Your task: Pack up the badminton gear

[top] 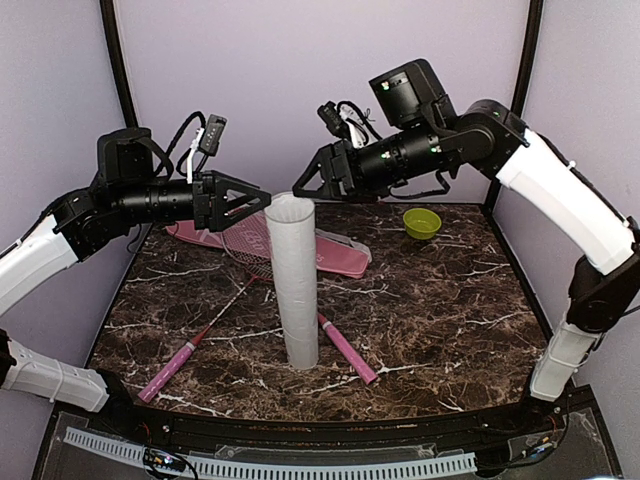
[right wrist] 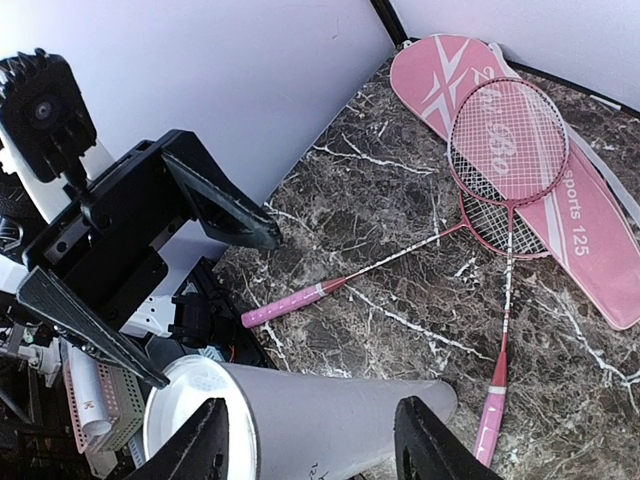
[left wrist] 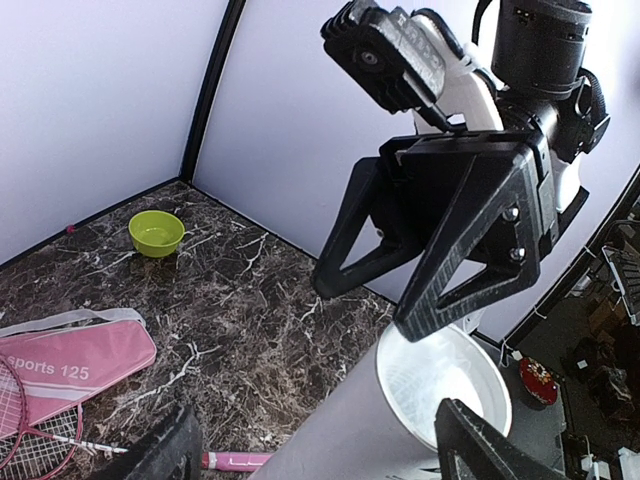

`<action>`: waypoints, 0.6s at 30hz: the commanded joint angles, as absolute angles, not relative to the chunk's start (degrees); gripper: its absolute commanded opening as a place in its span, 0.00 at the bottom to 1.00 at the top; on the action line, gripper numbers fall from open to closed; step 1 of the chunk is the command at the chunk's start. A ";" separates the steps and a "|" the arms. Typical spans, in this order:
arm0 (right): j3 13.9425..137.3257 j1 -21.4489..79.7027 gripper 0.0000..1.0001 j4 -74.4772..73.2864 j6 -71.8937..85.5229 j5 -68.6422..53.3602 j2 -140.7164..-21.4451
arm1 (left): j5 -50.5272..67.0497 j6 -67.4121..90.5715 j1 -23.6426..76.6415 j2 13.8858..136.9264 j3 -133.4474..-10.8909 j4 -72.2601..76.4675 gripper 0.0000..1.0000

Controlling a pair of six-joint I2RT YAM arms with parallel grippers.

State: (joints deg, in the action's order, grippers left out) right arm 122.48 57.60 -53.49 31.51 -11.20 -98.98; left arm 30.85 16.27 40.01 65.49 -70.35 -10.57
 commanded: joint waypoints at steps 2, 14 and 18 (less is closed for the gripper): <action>119.91 57.91 0.56 -52.10 30.17 -12.45 -97.43 | 31.03 14.88 40.26 66.42 -68.15 -16.86 0.82; 119.72 58.00 0.52 -64.42 29.22 -6.62 -100.21 | 31.02 13.45 40.25 67.23 -68.88 -18.65 0.82; 118.89 58.16 0.51 -68.50 27.87 -5.56 -100.15 | 31.13 12.46 40.26 67.65 -69.36 -19.62 0.82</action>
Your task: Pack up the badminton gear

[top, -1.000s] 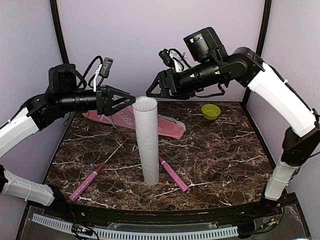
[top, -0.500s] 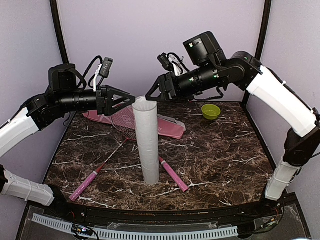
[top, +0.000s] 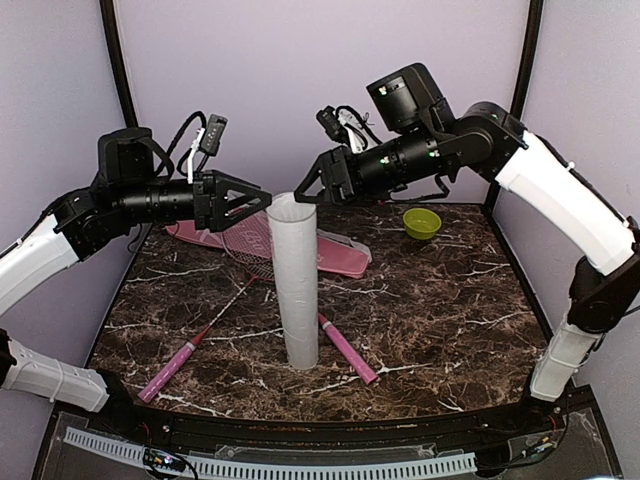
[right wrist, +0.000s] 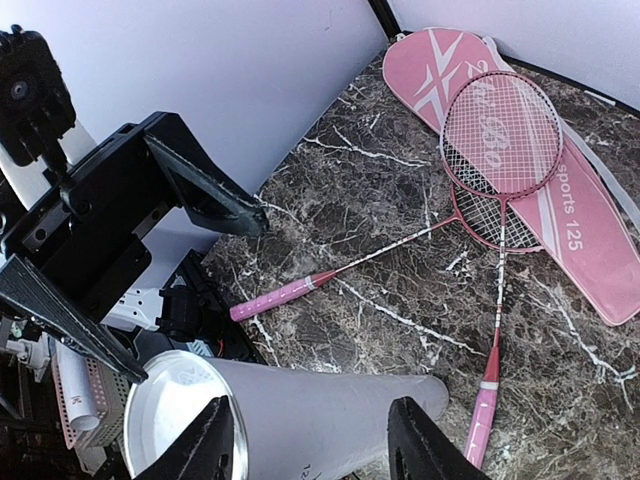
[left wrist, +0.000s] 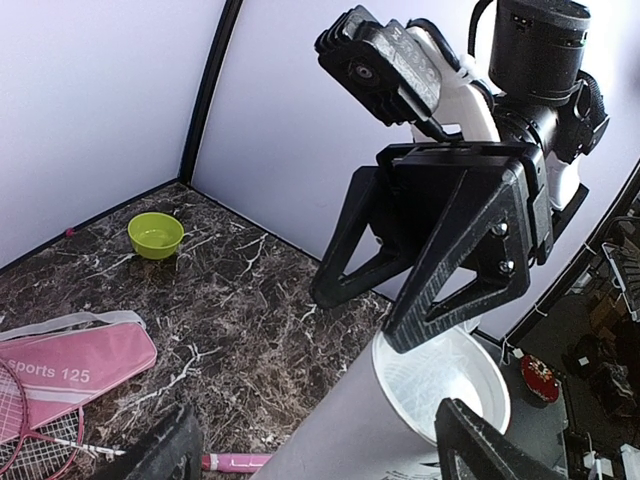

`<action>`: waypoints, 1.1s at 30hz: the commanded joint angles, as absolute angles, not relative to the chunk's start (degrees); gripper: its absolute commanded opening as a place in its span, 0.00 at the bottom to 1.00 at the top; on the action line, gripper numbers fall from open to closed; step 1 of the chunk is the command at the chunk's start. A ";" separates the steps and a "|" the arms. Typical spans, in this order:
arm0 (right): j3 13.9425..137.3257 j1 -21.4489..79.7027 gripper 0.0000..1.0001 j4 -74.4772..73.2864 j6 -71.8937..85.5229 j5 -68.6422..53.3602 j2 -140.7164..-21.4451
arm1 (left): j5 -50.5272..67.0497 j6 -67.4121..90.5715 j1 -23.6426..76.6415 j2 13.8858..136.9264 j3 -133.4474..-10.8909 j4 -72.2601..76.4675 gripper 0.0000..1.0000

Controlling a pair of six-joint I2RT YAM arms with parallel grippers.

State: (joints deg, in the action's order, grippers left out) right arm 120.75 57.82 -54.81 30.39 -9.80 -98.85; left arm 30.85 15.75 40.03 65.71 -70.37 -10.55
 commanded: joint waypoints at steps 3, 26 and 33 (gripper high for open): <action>119.17 58.63 0.52 -70.35 26.28 -5.84 -100.91 | 31.62 11.79 40.25 67.81 -69.54 -19.87 0.82; 119.02 60.47 0.75 -44.33 28.39 -8.72 -95.97 | 30.23 16.02 40.26 65.29 -70.55 -13.47 0.84; 104.84 60.62 0.89 -29.45 24.30 -12.96 -85.52 | 28.38 18.06 40.25 64.16 -73.83 -12.09 0.90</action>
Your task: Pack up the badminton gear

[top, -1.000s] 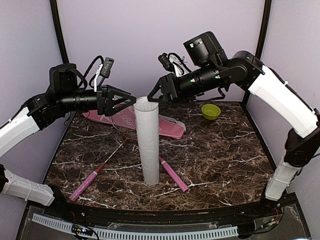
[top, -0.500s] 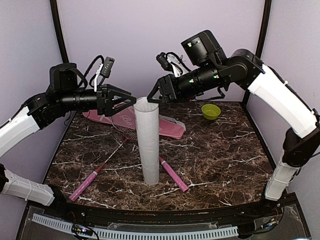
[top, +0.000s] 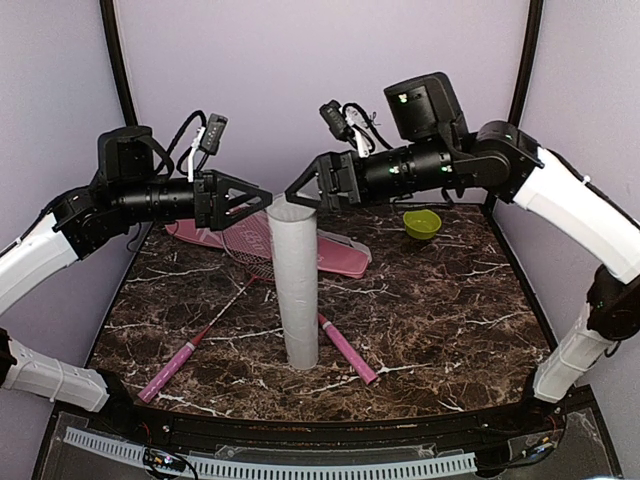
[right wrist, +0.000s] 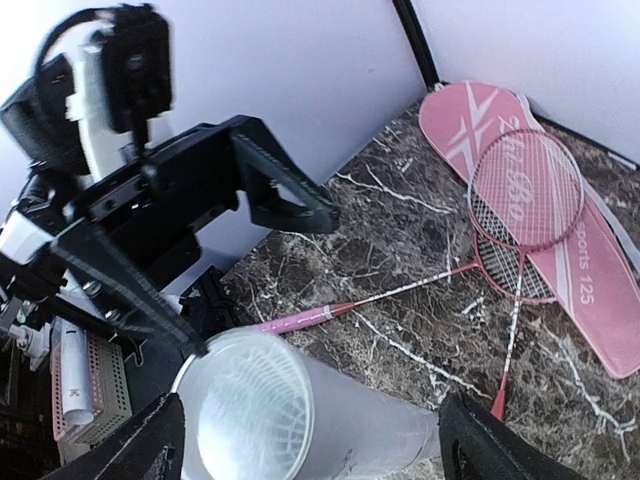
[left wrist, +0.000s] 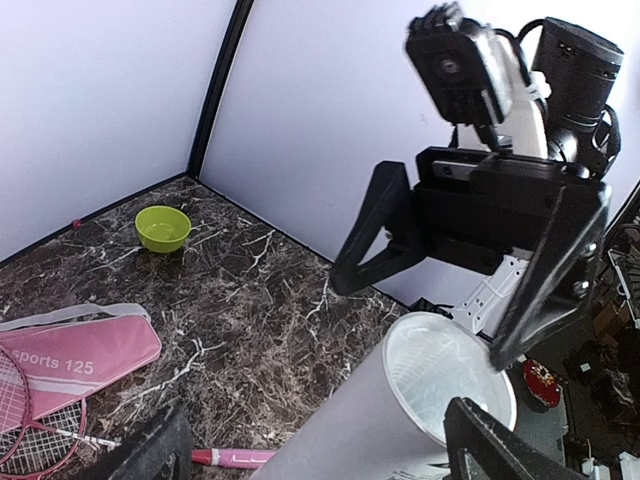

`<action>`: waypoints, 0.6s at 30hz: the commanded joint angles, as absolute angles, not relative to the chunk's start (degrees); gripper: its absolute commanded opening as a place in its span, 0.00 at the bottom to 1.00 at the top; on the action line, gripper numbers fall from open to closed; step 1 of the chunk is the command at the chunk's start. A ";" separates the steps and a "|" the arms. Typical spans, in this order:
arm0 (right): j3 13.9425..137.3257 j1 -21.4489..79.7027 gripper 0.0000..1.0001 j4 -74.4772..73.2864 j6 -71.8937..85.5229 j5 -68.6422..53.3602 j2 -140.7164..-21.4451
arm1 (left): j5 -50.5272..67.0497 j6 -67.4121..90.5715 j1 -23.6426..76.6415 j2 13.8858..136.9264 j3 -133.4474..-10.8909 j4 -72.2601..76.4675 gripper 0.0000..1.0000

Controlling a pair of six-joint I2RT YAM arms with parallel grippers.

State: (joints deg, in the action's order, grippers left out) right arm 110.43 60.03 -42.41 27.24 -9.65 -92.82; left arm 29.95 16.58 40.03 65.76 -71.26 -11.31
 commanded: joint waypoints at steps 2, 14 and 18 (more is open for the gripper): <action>100.44 60.84 0.91 -26.31 22.69 -13.28 -82.33 | 27.68 18.39 40.28 64.52 -74.88 -12.25 0.91; 78.27 63.92 0.95 -9.75 14.65 -3.50 -72.60 | 16.62 12.47 39.17 67.15 -82.47 -20.34 0.98; 71.97 66.02 0.95 -3.94 12.96 1.18 -71.20 | 17.43 10.75 33.34 67.95 -80.49 -22.52 0.99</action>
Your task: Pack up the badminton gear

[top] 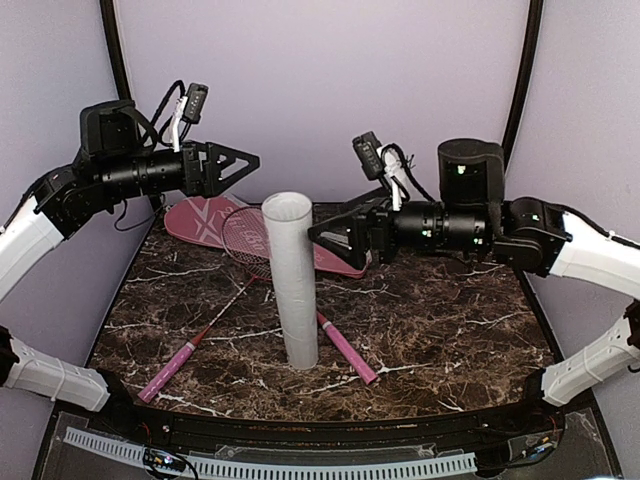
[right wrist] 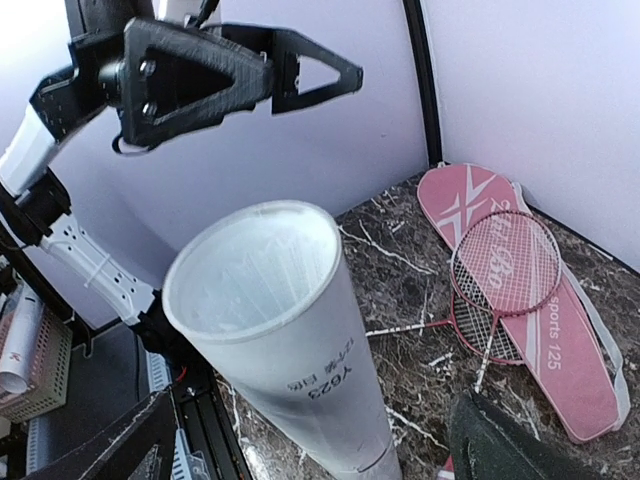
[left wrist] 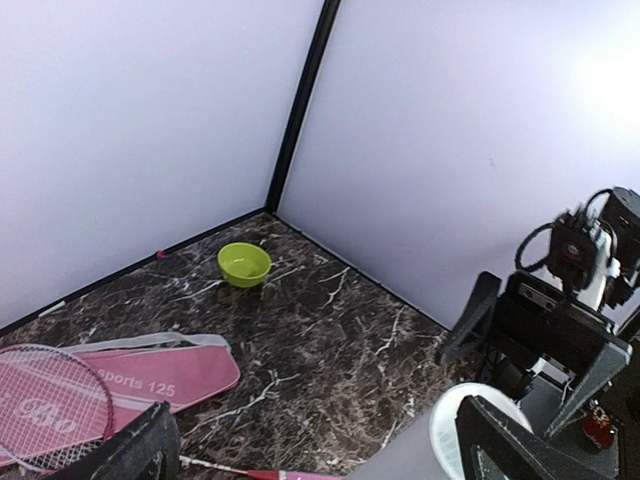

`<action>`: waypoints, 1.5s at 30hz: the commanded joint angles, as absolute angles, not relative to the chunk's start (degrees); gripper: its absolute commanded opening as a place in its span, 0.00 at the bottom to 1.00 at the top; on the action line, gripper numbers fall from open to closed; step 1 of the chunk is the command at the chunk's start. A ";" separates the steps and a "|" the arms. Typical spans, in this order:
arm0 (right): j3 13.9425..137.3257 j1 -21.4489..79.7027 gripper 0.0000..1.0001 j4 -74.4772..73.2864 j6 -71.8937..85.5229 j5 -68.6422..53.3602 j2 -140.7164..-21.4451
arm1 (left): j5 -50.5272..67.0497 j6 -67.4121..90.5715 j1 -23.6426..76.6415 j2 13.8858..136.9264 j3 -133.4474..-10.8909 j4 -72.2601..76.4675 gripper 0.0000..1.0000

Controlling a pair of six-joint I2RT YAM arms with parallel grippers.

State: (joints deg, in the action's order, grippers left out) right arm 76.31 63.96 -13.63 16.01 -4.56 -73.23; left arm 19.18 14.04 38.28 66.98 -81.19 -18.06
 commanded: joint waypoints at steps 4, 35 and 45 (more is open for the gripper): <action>68.08 67.30 0.95 -1.14 12.95 1.99 -70.66 | 18.51 8.89 28.00 68.53 -76.87 -23.32 0.99; 62.63 70.99 0.95 21.49 12.95 1.99 -85.83 | 22.79 3.77 11.48 64.49 -47.88 -6.38 0.99; 64.40 70.99 0.95 24.24 12.95 1.99 -87.98 | 24.38 5.83 11.45 66.47 -46.19 -5.30 0.98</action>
